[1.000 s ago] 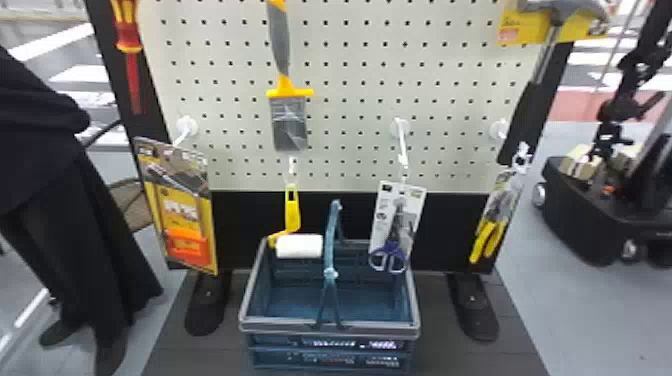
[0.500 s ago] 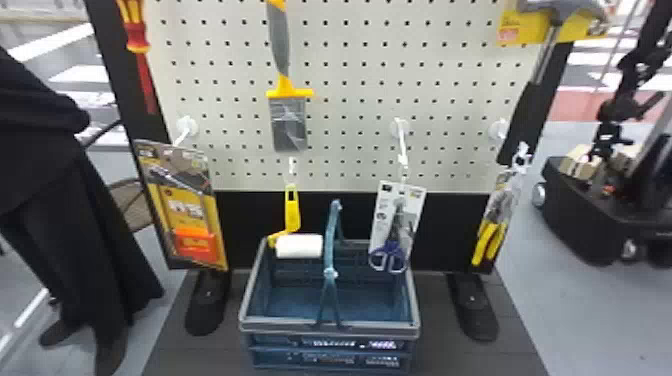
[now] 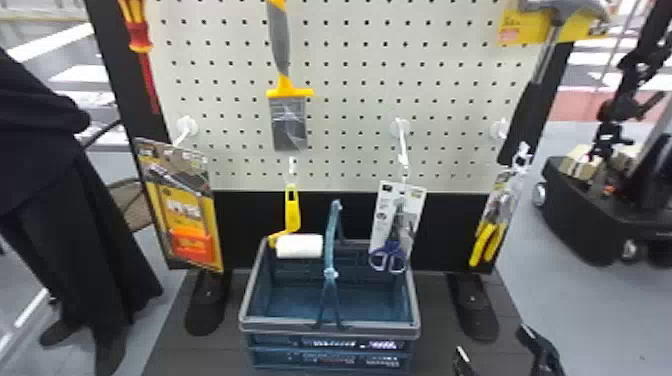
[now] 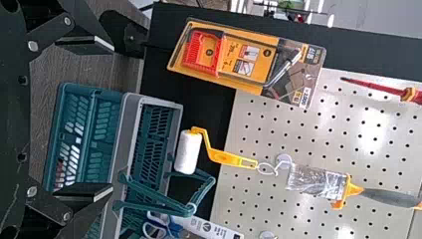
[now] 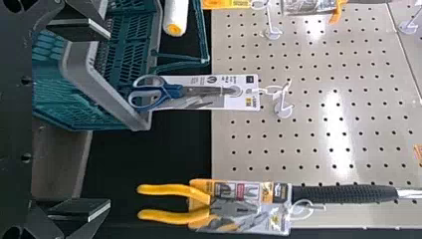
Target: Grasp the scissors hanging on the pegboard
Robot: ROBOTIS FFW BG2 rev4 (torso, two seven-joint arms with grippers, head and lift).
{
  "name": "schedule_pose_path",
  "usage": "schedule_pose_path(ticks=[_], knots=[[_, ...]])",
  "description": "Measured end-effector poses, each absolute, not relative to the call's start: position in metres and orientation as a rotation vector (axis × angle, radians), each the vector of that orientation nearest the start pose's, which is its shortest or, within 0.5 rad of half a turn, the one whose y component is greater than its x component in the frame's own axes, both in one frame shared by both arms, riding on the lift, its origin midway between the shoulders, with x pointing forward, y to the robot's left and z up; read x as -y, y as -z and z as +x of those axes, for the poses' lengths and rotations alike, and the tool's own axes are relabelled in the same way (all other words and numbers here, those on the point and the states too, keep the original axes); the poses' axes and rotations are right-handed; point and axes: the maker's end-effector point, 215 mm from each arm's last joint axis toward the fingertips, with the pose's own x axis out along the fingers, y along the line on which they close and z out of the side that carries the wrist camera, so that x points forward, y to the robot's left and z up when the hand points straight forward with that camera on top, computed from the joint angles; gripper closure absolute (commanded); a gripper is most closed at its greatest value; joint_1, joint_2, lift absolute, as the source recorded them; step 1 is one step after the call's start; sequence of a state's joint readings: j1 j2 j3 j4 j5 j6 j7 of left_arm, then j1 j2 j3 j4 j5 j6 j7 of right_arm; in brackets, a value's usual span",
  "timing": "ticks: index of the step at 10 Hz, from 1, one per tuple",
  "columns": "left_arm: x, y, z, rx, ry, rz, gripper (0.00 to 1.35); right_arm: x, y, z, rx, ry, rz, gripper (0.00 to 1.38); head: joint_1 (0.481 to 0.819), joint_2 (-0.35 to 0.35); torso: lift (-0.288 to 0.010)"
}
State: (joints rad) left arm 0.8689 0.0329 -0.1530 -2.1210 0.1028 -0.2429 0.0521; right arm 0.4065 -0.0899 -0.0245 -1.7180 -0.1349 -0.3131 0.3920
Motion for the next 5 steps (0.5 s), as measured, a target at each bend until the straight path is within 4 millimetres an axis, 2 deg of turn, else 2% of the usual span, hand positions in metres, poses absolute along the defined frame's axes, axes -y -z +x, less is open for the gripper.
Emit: schedule_pose_path(ticks=[5], knots=[[-0.165,0.369,0.328,-0.088,0.057,-0.195,0.3,0.169,0.367,0.515,0.082,-0.47,0.022,0.09,0.549,0.0,-0.1]])
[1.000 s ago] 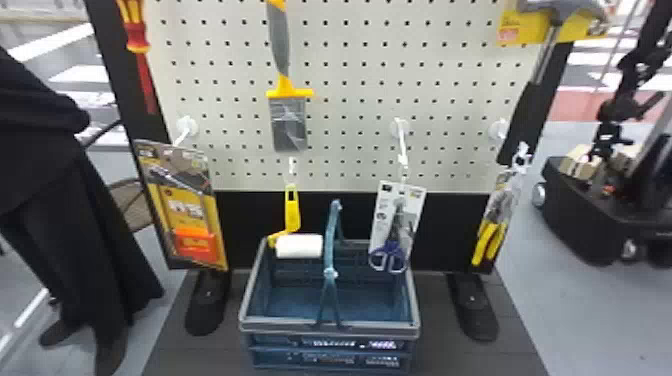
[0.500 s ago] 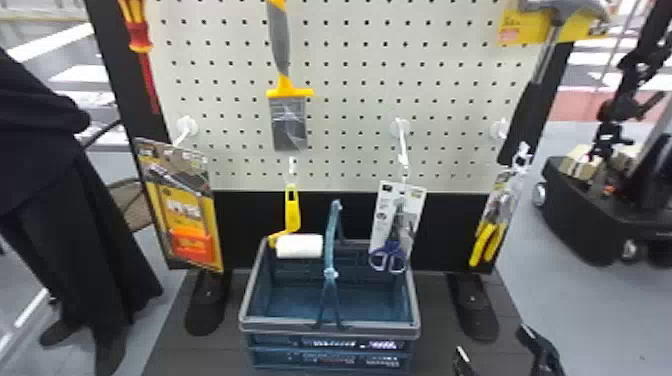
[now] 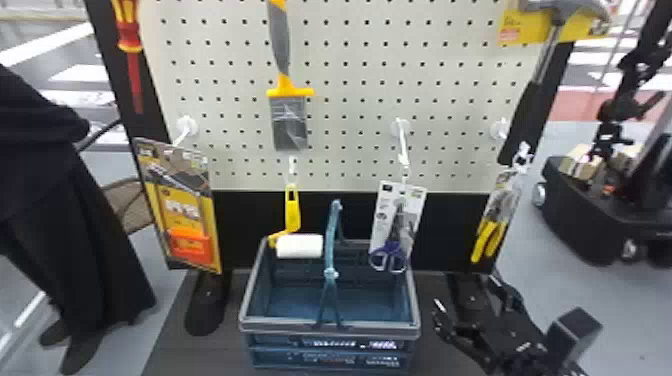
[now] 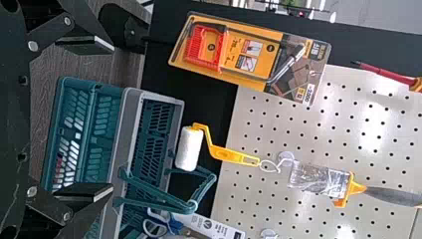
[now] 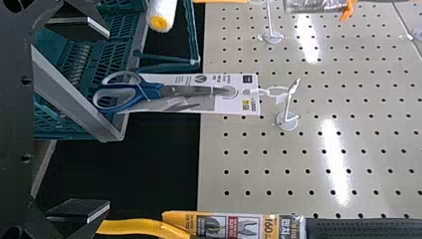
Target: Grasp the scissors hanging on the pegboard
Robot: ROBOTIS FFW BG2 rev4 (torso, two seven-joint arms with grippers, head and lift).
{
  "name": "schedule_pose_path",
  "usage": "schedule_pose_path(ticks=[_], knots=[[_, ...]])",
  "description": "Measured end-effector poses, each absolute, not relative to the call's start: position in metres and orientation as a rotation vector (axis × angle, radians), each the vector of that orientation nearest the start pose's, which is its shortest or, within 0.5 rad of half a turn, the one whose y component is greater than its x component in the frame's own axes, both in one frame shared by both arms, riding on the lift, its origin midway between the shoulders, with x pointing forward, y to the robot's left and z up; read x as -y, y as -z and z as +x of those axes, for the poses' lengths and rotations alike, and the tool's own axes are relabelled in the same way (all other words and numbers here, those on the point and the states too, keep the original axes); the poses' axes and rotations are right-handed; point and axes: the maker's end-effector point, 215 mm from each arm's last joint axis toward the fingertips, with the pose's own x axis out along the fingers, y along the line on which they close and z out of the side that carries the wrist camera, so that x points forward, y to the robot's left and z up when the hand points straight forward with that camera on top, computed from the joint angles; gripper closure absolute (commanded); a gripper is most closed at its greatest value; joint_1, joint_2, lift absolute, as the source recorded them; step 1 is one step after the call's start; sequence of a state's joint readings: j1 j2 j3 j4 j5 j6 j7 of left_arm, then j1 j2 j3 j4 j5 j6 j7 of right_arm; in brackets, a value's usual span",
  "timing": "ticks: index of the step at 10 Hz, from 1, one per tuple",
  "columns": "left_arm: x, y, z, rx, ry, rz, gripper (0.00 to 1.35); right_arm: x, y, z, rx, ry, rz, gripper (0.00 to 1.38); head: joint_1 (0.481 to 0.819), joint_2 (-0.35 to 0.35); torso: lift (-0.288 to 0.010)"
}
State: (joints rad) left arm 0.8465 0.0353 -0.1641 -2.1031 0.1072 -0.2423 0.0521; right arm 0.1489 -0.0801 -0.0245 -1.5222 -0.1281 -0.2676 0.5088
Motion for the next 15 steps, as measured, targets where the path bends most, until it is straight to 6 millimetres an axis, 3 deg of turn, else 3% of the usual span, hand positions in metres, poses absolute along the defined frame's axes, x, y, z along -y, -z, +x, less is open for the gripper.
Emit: schedule_pose_path(ticks=[3,8,10,13,14,15], knots=[[-0.162,0.369,0.331,-0.085,0.062,-0.199,0.3,0.158,0.362,0.549,0.076,-0.514,0.038,0.09,0.549,0.0,-0.1],[-0.156,0.374,0.336,-0.084,0.075,-0.207,0.3,0.104,0.345,0.595,0.069,-0.643,0.056,0.09,0.549,0.0,-0.1],[-0.152,0.378,0.337,-0.088,0.078,-0.216,0.3,0.095,0.329,0.609,0.073,-0.703,0.047,0.09,0.549,0.0,-0.1],[-0.151,0.38,0.339,-0.087,0.08,-0.221,0.3,0.091,0.321,0.622,0.039,-0.787,0.063,0.12,0.549,0.0,-0.1],[-0.15,0.38,0.339,-0.087,0.081,-0.223,0.3,0.091,0.315,0.625,0.042,-0.793,0.054,0.28,0.549,0.0,-0.1],[-0.15,0.381,0.339,-0.088,0.082,-0.224,0.3,0.092,0.312,0.627,0.042,-0.795,0.054,0.59,0.549,0.0,-0.1]])
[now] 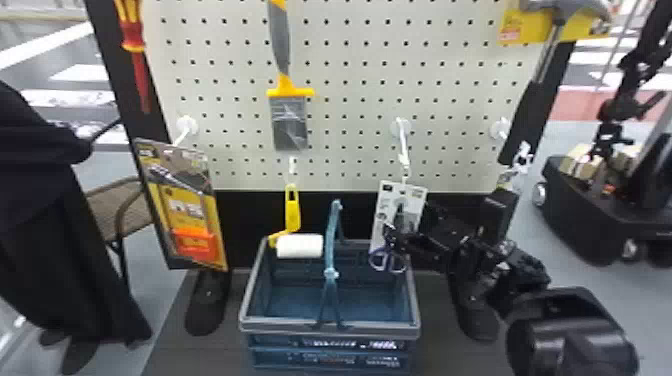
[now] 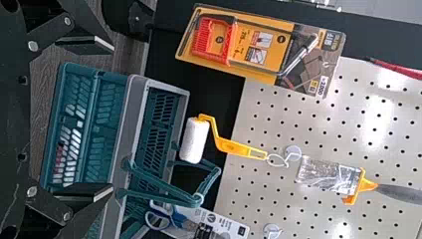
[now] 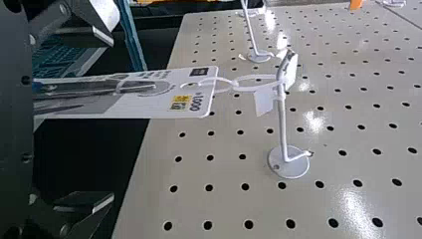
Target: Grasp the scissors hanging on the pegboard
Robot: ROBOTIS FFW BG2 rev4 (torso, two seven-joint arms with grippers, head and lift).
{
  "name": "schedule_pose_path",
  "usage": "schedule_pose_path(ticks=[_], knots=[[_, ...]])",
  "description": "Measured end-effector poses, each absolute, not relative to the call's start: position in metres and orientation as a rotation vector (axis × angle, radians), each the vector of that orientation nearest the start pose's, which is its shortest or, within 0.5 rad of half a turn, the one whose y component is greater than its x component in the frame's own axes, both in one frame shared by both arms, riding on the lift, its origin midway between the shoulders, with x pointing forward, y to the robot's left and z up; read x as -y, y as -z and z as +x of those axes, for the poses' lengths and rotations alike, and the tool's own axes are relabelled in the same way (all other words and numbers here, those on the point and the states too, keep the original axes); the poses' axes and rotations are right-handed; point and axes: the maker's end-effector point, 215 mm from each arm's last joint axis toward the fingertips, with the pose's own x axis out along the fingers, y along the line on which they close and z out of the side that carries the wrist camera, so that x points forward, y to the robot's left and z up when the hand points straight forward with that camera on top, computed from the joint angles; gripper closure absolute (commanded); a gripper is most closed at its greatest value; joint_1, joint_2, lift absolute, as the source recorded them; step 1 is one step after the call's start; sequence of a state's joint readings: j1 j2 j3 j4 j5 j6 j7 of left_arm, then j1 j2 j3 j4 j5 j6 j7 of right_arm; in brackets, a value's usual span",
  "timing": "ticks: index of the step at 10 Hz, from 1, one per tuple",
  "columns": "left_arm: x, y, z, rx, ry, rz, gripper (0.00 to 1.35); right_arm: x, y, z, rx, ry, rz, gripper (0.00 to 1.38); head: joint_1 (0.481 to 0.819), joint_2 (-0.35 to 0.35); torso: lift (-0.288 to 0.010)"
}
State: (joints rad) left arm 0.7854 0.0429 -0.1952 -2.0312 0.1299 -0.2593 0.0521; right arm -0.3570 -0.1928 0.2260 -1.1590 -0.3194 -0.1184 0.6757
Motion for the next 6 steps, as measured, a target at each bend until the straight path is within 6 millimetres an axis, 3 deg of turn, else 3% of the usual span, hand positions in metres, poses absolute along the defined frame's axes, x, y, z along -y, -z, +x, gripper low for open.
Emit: schedule_pose_path(ticks=[2,3,4,6], knots=[[-0.1491,0.3816,0.3389,-0.088,0.084,-0.225,0.3,0.093,0.317,0.6258,0.03,-0.792,0.073,0.96,0.549,0.0,-0.1],[-0.1486,0.3813,0.3392,-0.088,0.084,-0.226,0.3,0.0931,0.3184,0.6255,0.027,-0.791,0.081,1.22,0.549,0.0,-0.1],[-0.1485,0.3811,0.3395,-0.087,0.084,-0.227,0.3,0.0929,0.3186,0.6254,0.027,-0.79,0.088,1.29,0.549,0.0,-0.1],[-0.1485,0.3818,0.3393,-0.088,0.084,-0.228,0.3,0.0927,0.3201,0.6246,0.025,-0.789,0.094,1.29,0.549,0.0,-0.1]])
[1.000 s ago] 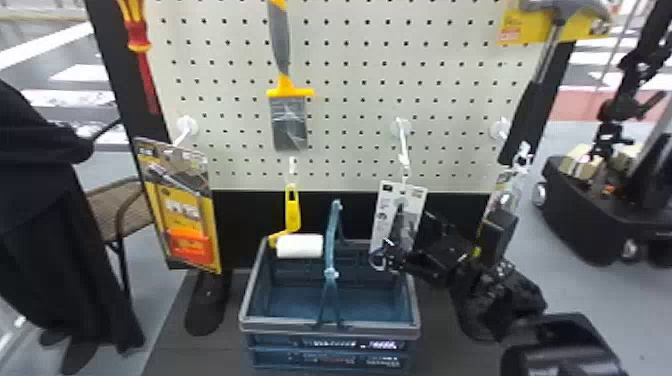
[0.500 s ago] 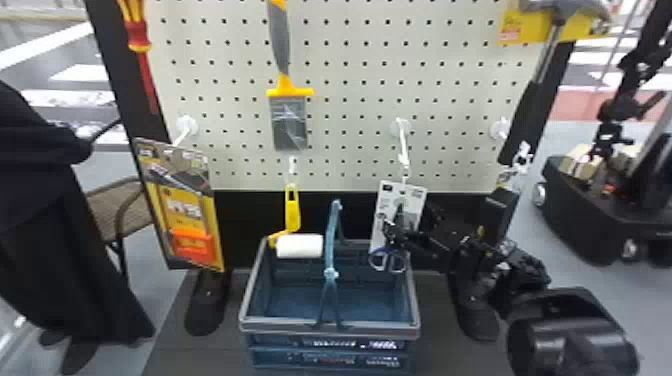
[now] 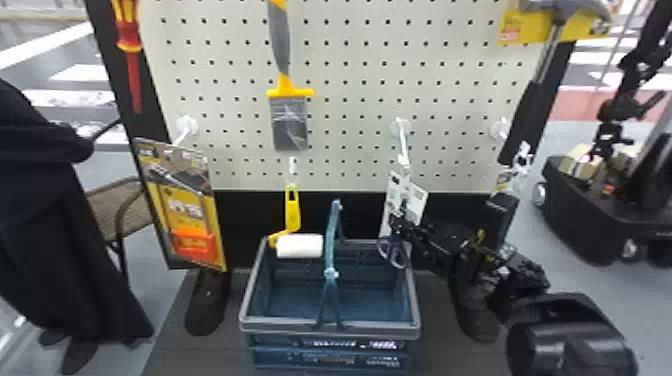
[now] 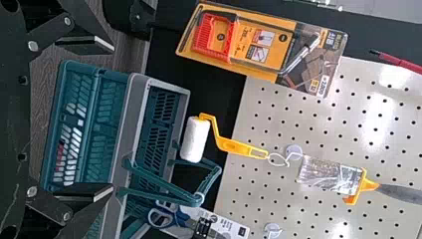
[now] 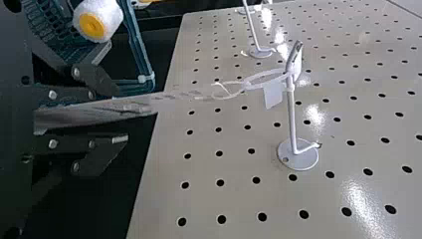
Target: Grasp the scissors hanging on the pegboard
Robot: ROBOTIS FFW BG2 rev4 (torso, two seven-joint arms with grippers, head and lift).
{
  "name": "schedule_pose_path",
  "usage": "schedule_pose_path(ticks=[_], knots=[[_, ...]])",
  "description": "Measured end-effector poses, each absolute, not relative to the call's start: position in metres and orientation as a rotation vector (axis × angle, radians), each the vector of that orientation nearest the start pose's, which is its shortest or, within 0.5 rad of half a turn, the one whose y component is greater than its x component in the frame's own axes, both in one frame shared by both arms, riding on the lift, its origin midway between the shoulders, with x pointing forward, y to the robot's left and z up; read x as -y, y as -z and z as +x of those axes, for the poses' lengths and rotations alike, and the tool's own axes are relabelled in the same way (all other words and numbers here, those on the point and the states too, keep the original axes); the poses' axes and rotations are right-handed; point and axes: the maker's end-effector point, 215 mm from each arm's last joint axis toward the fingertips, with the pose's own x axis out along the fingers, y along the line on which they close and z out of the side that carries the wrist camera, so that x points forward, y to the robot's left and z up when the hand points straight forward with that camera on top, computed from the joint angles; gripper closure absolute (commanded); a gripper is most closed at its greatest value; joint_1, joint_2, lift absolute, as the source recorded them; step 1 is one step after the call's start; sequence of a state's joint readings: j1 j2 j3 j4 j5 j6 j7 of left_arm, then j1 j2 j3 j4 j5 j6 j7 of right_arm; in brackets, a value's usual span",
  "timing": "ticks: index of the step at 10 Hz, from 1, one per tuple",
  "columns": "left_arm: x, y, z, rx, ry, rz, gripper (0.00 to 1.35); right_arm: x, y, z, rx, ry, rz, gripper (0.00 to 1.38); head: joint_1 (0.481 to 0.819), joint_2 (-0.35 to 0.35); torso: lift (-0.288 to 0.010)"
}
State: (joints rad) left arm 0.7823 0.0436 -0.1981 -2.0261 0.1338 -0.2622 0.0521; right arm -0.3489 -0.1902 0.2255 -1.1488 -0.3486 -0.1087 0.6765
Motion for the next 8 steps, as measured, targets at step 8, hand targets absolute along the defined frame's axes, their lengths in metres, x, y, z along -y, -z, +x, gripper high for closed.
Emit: schedule_pose_path(ticks=[8], knots=[[-0.1479,0.3826,0.3389,-0.089,0.085,-0.23,0.3,0.0917,0.3253,0.6221,0.017,-0.789,0.105,1.29,0.549,0.0,-0.1]])
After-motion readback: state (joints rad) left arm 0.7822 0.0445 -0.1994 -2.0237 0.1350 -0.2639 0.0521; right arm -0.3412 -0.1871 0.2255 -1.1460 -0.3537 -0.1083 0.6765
